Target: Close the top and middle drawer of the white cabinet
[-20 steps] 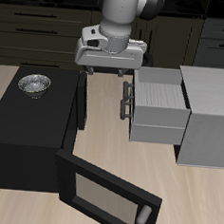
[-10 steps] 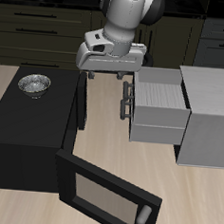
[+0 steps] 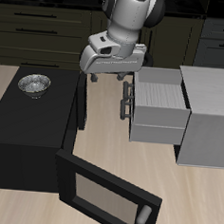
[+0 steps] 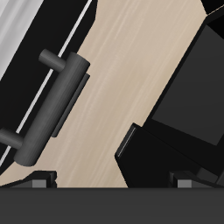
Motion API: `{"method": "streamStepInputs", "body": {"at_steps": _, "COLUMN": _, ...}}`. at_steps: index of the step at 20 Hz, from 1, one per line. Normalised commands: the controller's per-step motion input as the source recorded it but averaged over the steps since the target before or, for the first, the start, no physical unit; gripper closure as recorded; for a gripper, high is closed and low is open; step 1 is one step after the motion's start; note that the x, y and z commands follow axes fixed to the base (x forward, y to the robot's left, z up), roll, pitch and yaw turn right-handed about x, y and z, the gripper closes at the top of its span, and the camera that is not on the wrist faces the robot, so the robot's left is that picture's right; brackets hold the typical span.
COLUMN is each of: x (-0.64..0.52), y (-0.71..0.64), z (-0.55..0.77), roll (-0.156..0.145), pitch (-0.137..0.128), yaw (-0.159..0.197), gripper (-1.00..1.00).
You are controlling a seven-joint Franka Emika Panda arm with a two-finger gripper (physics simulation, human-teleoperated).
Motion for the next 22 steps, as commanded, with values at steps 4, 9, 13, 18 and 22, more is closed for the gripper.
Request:
{"method": "streamStepInputs", "body": {"at_steps": 4, "x": 0.08, "y": -0.15, "z": -0.06, "roll": -0.03, "pitch": 0.007, "yaw": 0.085, "gripper": -1.0}}
{"method": "streamStepInputs", "body": {"at_steps": 9, "x": 0.02, "y": -0.05, "z": -0.04, "roll": 0.006, "pitch": 0.0, "yaw": 0.068, "gripper": -1.0}}
{"method": "streamStepInputs", "body": {"at_steps": 13, "x": 0.01, "y": 0.01, "z": -0.04, "roll": 0.001, "pitch": -0.009, "yaw": 0.075, "gripper": -1.0}}
{"method": "streamStepInputs", "body": {"at_steps": 18, "x": 0.04, "y": 0.04, "z": -0.1, "roll": 0.002, "pitch": -0.009, "yaw": 0.051, "gripper": -1.0}}
{"method": "streamStepInputs", "body": {"at_steps": 22, "x": 0.07, "y": 0.02, "z": -0.13, "roll": 0.008, "pitch": -0.004, "yaw": 0.026, "gripper": -1.0}}
